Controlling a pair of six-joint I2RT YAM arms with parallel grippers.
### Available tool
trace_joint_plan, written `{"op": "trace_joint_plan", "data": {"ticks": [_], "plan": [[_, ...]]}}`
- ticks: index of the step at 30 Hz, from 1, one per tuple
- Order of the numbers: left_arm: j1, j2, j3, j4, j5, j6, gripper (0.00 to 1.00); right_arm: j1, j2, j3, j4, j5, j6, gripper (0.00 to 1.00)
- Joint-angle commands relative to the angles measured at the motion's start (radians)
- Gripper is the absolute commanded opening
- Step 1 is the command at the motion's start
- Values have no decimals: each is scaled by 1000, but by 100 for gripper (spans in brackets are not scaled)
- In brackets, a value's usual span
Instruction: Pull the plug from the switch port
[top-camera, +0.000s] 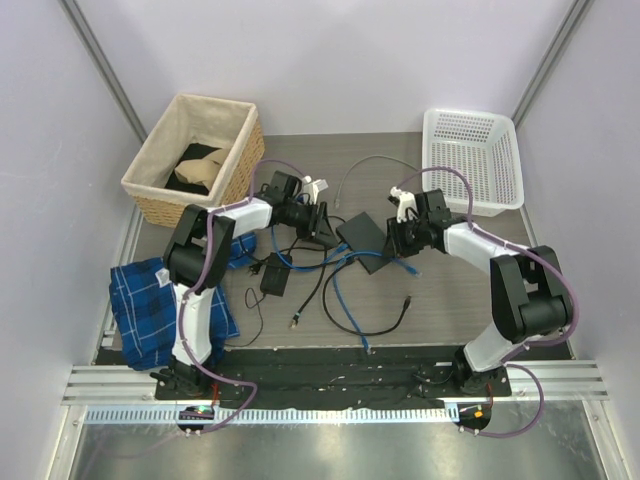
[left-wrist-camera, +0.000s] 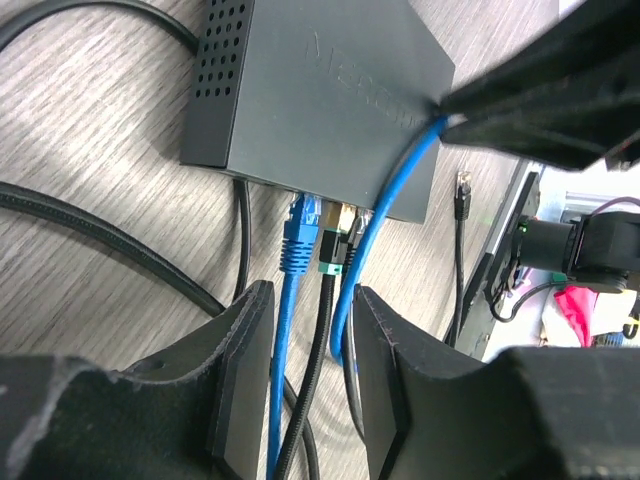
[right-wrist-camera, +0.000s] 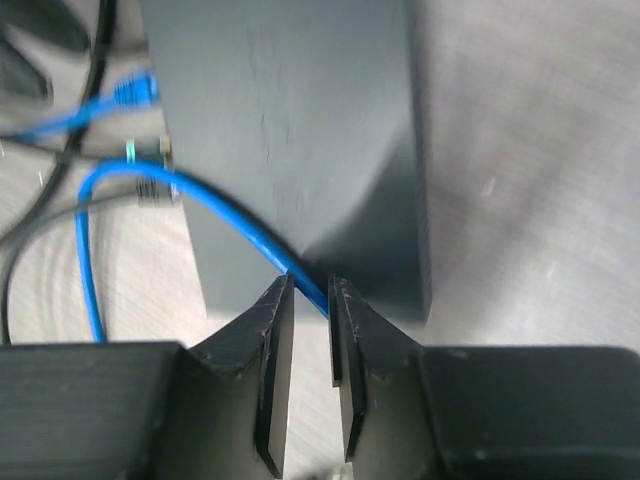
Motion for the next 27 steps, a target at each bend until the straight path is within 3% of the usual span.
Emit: {"op": "trace_joint_plan", "data": {"ticks": [1,15,19,22,27], "plan": [[-1,-17,-5,-1,-13,13,42,4,-84,-97,-109,23,-67,29],[-4,46,41,-90,-59,54,41,3,-128,-123,-94,32,-78,34],[-7,91,44,-93,-56,67,43,3,-145,-50,-170,-11,-127,46],[-11,124,71,-87,-46,56,45,-13,-168,54,-261,-170,-191,55],[-9,177,110,-12,-27,-64,48,-13,-156,119,-212,-239,-135,62]]}}
